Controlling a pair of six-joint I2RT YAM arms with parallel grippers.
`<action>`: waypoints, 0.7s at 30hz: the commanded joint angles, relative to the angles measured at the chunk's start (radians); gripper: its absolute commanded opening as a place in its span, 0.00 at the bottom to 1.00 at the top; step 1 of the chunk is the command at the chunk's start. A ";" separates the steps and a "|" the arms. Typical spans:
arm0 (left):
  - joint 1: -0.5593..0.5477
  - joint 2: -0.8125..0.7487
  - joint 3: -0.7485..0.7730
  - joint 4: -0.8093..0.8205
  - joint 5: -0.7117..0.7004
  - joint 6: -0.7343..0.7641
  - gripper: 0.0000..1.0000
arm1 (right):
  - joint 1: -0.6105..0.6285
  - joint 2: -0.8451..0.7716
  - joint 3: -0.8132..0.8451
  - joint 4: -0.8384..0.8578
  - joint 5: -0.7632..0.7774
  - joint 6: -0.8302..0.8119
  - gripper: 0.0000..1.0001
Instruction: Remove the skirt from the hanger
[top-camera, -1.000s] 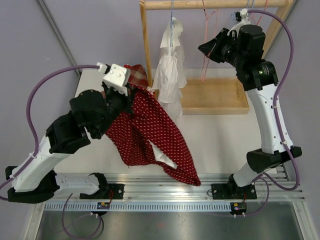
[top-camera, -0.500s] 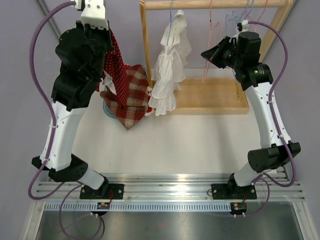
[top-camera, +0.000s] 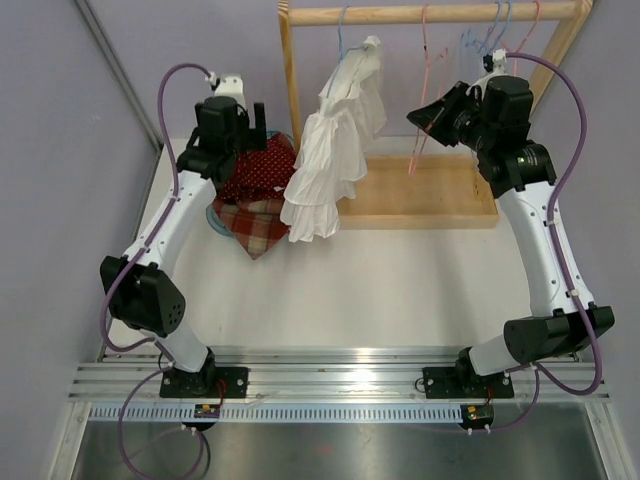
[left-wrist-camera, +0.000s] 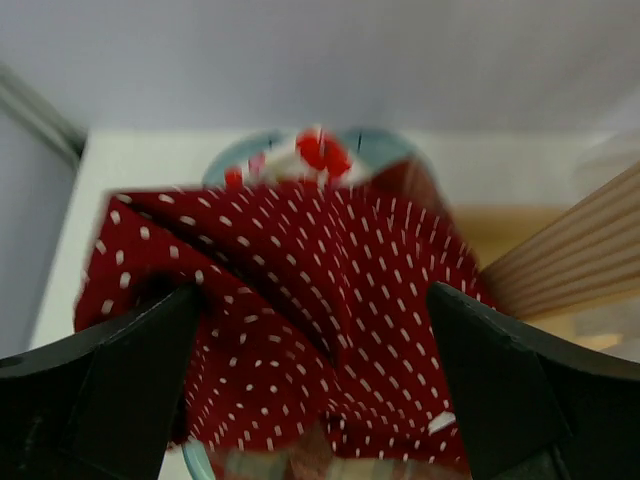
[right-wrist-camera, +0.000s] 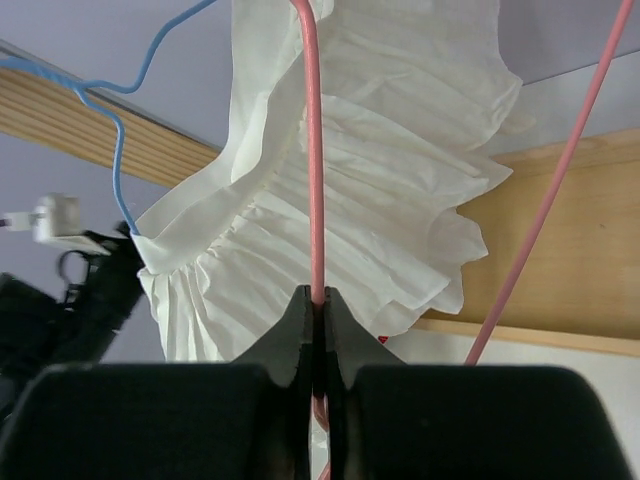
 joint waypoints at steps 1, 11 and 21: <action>0.027 -0.074 -0.087 0.014 0.037 -0.152 0.99 | -0.006 -0.035 0.011 -0.059 0.020 -0.027 0.26; 0.017 -0.519 -0.405 -0.136 0.063 -0.216 0.99 | -0.010 -0.101 0.103 -0.142 0.192 -0.122 0.99; -0.100 -0.778 -0.727 -0.363 -0.015 -0.239 0.99 | 0.139 0.145 0.493 -0.128 -0.073 -0.158 0.99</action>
